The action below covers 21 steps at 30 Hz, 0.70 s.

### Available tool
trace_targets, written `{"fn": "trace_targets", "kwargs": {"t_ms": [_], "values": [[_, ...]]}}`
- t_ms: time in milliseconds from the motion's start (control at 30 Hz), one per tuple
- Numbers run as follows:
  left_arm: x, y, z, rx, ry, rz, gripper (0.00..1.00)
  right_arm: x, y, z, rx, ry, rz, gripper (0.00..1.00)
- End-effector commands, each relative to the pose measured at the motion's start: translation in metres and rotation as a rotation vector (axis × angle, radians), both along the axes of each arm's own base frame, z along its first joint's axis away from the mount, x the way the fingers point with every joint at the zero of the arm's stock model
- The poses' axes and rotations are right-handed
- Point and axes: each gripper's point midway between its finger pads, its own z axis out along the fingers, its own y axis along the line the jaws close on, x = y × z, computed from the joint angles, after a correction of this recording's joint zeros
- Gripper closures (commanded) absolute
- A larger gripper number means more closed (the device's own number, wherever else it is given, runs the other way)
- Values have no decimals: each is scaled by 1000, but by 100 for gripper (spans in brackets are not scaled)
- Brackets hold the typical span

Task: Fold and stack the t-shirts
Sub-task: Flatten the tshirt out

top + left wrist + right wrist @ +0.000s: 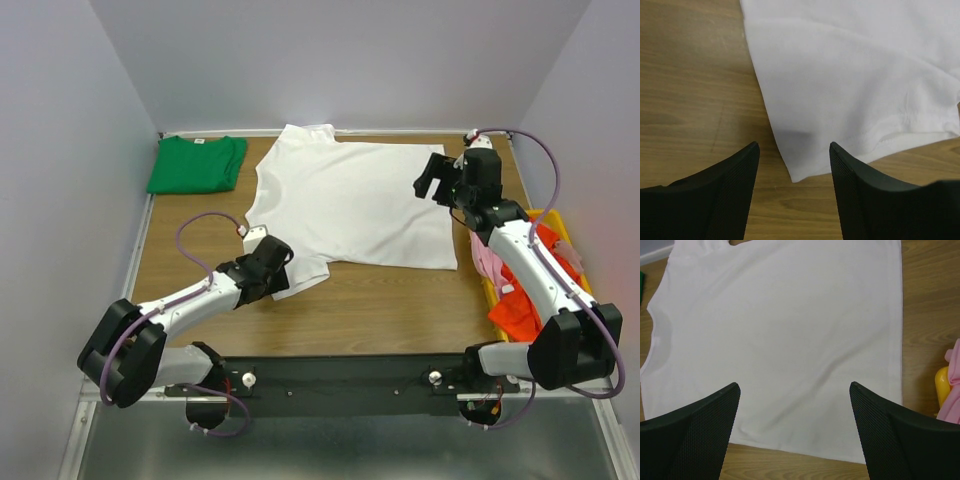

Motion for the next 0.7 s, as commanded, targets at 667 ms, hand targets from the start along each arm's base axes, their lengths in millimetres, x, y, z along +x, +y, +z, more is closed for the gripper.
{"fn": "trace_targets", "kwargs": {"t_ms": [667], "values": [[-32, -9, -27, -30, 114, -8, 73, -23, -15, -31, -41, 75, -56, 4]]}}
